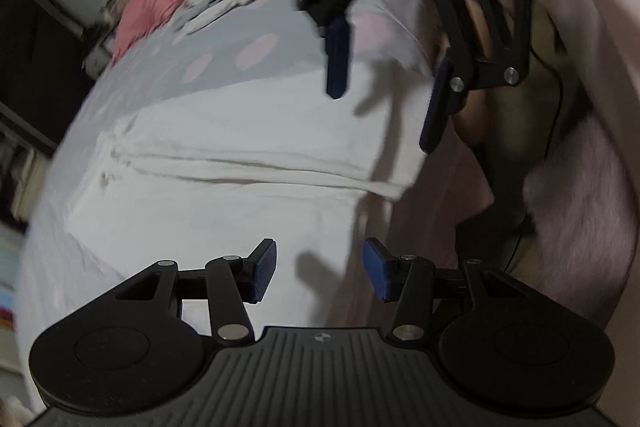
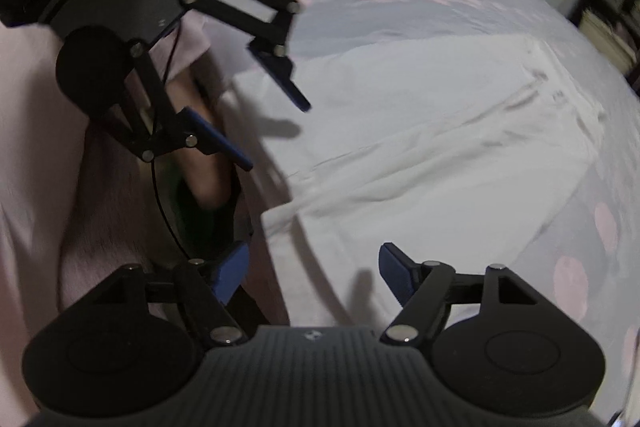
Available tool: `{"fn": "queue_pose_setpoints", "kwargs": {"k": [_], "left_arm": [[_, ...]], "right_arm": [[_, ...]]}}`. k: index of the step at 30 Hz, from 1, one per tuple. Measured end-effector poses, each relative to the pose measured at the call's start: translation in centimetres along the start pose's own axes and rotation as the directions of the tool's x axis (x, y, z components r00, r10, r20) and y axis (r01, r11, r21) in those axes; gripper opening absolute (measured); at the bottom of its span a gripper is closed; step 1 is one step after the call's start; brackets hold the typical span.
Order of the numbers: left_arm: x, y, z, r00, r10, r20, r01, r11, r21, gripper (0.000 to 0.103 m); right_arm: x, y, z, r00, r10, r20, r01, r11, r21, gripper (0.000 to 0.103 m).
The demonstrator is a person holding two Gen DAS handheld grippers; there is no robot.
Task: Fold clothes
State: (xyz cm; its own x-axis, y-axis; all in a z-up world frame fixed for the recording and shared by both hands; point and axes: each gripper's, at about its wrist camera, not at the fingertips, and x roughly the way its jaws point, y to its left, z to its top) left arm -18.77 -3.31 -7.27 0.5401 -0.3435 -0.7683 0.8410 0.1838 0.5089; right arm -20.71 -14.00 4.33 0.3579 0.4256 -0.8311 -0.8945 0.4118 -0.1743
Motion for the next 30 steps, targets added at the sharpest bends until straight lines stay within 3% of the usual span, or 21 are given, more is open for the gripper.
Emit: {"fn": "queue_pose_setpoints", "kwargs": {"k": [5,8,14,18,23,27,30], "left_arm": [[1.6,-2.5,-0.6,0.998,0.062,-0.032,-0.058,0.991,0.121,0.046],[2.5,-3.9,-1.4,0.992,0.111,-0.054,-0.096,0.969,0.226,0.046],[3.7,-5.0,-2.4,0.984,0.165,-0.063,-0.137,0.936,0.324,0.046],[3.4,-4.0,-2.2,0.989,0.131,-0.071,-0.105,0.951,0.290,0.045],[2.6,-3.2,-1.9,0.992,0.091,-0.086,-0.068,0.969,0.237,0.034],[1.2,-2.5,-1.7,0.993,0.103,-0.062,-0.091,0.981,0.172,0.024],[0.7,-1.4,-1.5,0.991,0.129,-0.046,-0.123,0.985,0.117,0.026]], "right_arm": [[1.6,2.3,-1.1,0.996,-0.079,-0.037,0.072,0.984,-0.161,0.076],[2.5,2.5,-1.6,0.992,-0.110,-0.058,0.095,0.974,-0.207,0.076],[3.8,2.7,-2.0,0.984,-0.164,-0.067,0.138,0.948,-0.285,0.076],[3.4,1.9,-1.7,0.982,-0.176,-0.065,0.153,0.952,-0.266,0.059],[2.1,1.2,-1.3,0.981,-0.189,-0.045,0.175,0.960,-0.219,0.032],[1.3,1.3,-1.6,0.974,-0.226,-0.009,0.219,0.952,-0.213,0.030],[1.1,1.0,-1.6,0.965,-0.260,0.010,0.256,0.942,-0.217,0.028]]}}
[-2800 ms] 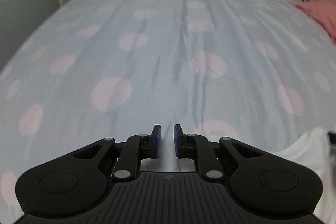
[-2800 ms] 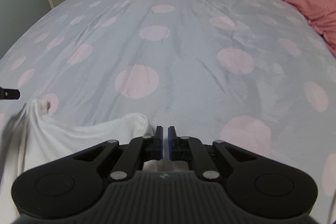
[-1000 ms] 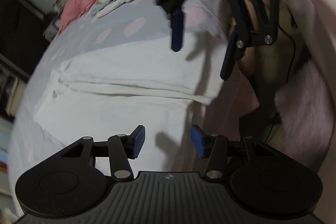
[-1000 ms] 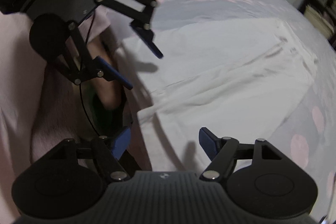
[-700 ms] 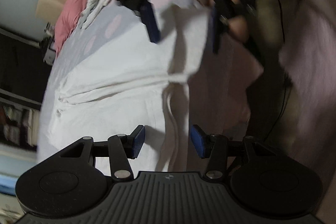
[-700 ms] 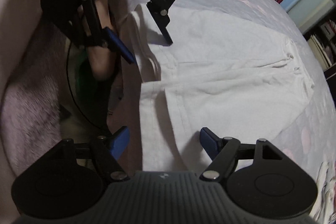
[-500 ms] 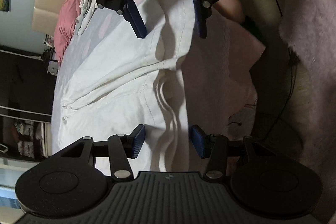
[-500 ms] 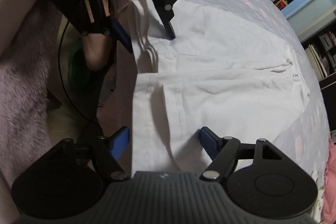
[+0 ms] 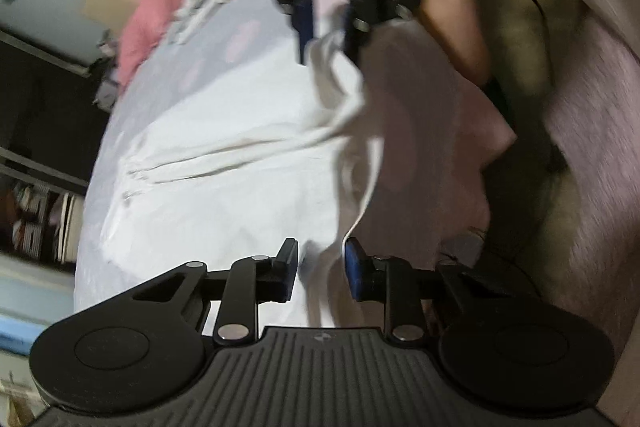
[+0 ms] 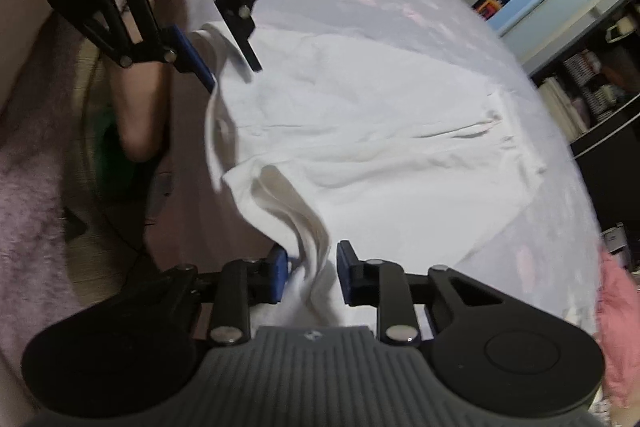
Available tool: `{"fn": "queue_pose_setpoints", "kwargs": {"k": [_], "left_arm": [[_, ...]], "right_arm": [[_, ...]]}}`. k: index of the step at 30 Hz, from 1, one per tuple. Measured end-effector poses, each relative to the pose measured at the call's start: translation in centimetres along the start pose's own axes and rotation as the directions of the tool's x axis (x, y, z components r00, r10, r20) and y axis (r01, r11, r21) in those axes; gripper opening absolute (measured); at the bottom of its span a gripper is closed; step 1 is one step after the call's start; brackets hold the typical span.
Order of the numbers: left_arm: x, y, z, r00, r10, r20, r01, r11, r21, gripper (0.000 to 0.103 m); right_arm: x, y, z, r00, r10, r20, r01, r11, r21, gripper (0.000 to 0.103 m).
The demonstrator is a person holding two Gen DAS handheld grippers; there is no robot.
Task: Fold clothes
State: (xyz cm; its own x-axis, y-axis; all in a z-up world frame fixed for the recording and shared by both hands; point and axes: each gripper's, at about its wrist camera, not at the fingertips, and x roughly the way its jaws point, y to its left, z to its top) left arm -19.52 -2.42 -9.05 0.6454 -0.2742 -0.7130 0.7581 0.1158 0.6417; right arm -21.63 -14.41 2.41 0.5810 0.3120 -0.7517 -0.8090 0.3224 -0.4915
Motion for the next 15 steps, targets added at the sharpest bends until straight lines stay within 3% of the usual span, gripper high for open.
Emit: {"fn": "queue_pose_setpoints", "kwargs": {"k": [6,8,11,15], "left_arm": [[0.2,-1.3,-0.1,1.000,0.026,-0.011,-0.025,0.995,0.095,0.027],[0.2,-1.7,-0.1,0.999,0.034,0.000,-0.034,0.993,0.111,0.029],[0.6,-2.1,0.1,0.999,0.047,0.023,-0.050,0.990,0.133,0.036],[0.8,-0.9,0.3,1.000,-0.004,0.014,0.003,0.997,0.079,0.018]], "right_arm": [[0.0,0.1,-0.6,0.999,0.041,-0.009,-0.041,0.999,-0.027,0.032],[-0.4,0.4,-0.8,0.998,0.068,0.003,-0.068,0.997,-0.032,0.045],[-0.4,1.2,-0.5,0.996,0.087,0.015,-0.086,0.995,-0.047,0.054],[0.7,2.1,-0.2,0.997,0.079,0.010,-0.077,0.993,-0.094,0.054]]}}
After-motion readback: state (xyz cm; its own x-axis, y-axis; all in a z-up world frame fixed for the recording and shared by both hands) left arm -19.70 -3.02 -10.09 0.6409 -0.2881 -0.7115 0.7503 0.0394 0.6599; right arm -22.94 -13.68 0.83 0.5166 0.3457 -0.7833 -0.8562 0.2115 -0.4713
